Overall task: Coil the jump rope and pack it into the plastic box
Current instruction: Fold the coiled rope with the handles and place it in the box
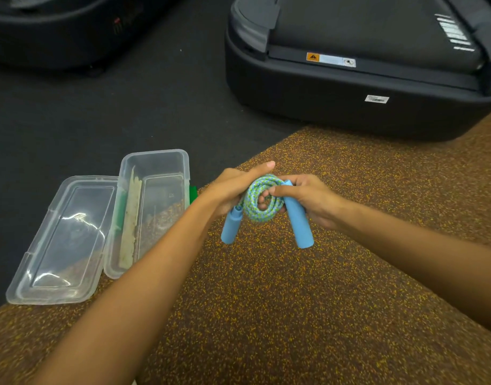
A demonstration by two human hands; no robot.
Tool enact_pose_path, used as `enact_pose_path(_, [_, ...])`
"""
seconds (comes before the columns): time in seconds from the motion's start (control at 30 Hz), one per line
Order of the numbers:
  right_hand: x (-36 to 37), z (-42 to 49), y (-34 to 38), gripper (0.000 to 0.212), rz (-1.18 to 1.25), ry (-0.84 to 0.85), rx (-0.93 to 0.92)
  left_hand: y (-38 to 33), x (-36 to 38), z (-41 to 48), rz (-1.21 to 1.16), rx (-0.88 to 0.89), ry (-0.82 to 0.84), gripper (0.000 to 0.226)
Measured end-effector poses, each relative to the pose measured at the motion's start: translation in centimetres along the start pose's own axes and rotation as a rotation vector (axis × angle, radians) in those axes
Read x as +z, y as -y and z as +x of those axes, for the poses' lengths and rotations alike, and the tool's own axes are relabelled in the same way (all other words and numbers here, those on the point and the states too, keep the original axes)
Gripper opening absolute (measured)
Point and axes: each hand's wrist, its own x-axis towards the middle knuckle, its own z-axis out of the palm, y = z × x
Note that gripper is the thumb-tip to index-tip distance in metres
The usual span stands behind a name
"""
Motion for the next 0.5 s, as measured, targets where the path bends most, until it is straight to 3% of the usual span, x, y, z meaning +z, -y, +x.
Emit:
enact_pose_path(0.2, [-0.3, 0.6, 1.0, 0.012, 0.059, -0.046, -0.045, -0.1, 0.3, 0.3, -0.105, 0.135, -0.153, 0.053])
enact_pose_path(0.5, [0.1, 0.8, 0.8, 0.007, 0.036, -0.146, -0.072, 0.3, -1.2, 0.2, -0.146, 0.028, -0.070, 0.039])
